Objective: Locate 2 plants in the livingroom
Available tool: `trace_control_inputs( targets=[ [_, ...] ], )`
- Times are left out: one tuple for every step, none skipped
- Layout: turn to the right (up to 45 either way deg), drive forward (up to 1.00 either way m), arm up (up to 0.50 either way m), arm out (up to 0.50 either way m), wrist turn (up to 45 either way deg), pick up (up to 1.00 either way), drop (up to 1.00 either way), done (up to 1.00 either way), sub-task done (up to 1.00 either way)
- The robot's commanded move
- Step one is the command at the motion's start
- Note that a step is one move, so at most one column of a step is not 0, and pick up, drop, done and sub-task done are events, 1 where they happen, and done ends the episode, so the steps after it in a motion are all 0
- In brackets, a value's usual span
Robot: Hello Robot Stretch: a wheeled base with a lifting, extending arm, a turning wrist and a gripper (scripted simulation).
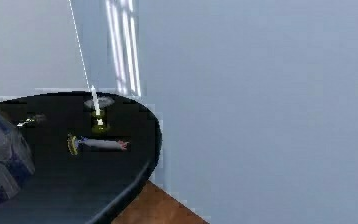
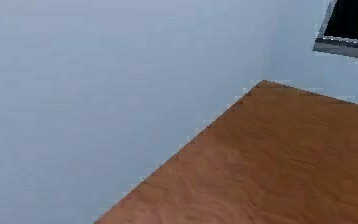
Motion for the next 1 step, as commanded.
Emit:
trace_control_inputs(
  targets=[
    [-30.0, 0.0, 0.0, 0.0, 0.0, 0.0, 0.0, 0.0, 0.0]
  ],
)
